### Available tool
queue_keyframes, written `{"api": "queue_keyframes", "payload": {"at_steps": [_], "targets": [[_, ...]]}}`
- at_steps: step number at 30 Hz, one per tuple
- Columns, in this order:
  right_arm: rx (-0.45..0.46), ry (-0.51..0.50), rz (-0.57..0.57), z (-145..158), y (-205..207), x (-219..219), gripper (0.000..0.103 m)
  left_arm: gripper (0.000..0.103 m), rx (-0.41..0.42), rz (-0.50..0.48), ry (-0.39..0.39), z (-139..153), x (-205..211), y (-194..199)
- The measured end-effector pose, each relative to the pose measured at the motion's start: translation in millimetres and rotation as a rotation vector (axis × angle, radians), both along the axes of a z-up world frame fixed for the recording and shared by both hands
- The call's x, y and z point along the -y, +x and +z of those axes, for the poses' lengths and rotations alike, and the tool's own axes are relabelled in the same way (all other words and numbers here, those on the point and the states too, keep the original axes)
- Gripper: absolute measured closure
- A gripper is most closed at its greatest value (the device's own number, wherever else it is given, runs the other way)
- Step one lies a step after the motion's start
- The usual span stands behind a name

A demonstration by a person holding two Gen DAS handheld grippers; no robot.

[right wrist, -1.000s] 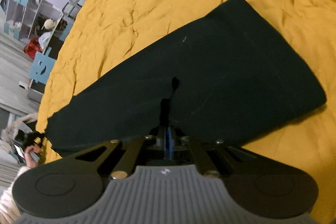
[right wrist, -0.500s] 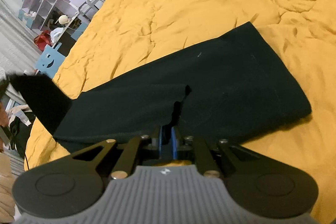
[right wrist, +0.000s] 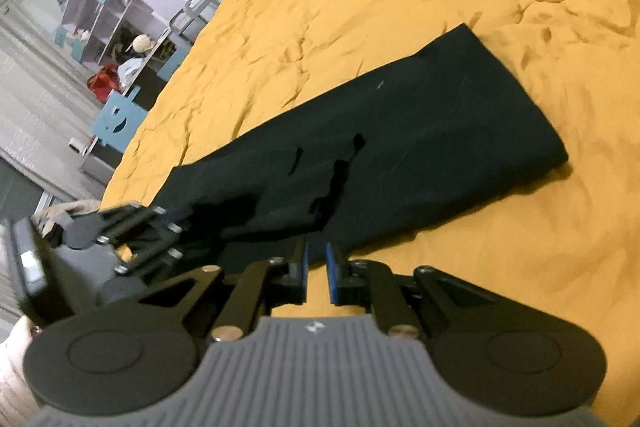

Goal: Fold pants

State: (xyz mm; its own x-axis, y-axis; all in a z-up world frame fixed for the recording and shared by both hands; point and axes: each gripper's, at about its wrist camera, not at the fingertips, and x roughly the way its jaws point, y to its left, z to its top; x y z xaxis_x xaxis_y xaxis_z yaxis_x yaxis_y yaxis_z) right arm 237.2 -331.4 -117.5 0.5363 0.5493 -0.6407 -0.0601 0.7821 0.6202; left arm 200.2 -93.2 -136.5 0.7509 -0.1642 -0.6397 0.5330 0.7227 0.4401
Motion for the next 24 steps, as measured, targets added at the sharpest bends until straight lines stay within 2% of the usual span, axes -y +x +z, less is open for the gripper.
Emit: {"api": "queue_keyframes", "payload": {"at_steps": [2,4,6,9,10,13,14,17,22,24], "targets": [[0.003,0.01,0.009,-1.2,1.2,-3.0,0.089,0.096,-0.023,0.036,-0.047,3.9,-4.5,1.6],[0.001,0.039,0.015,-3.3,3.0,-5.7,0.088,0.093,-0.022,0.046,-0.074,9.9,-1.9,-1.1],[0.006,0.069,0.021,-2.4,5.5,-8.3,0.088,0.092,-0.015,0.029,-0.067,13.4,3.8,0.9],[0.035,0.058,0.033,3.8,6.5,-12.4,0.088,0.086,-0.019,0.026,-0.024,7.6,13.7,-3.9],[0.042,0.058,0.036,5.4,5.8,-12.3,0.088,0.087,-0.022,0.03,-0.009,3.5,16.9,-0.3],[0.052,0.068,0.031,7.5,2.1,-6.8,0.087,0.101,-0.036,0.03,-0.015,5.0,19.4,-2.5],[0.052,0.066,0.027,6.9,0.3,-4.2,0.087,0.101,-0.026,0.04,-0.025,9.2,19.2,-3.7],[0.044,0.058,0.01,2.3,-4.8,5.3,0.087,0.102,-0.008,0.096,-0.098,33.3,7.6,2.0],[0.044,0.081,-0.023,-2.2,-9.3,18.4,0.087,0.102,-0.01,0.244,-0.312,99.1,-26.3,28.9],[0.051,0.089,-0.026,-2.2,-10.3,20.7,0.087,0.102,0.007,0.268,-0.383,123.9,-29.9,30.7]]}}
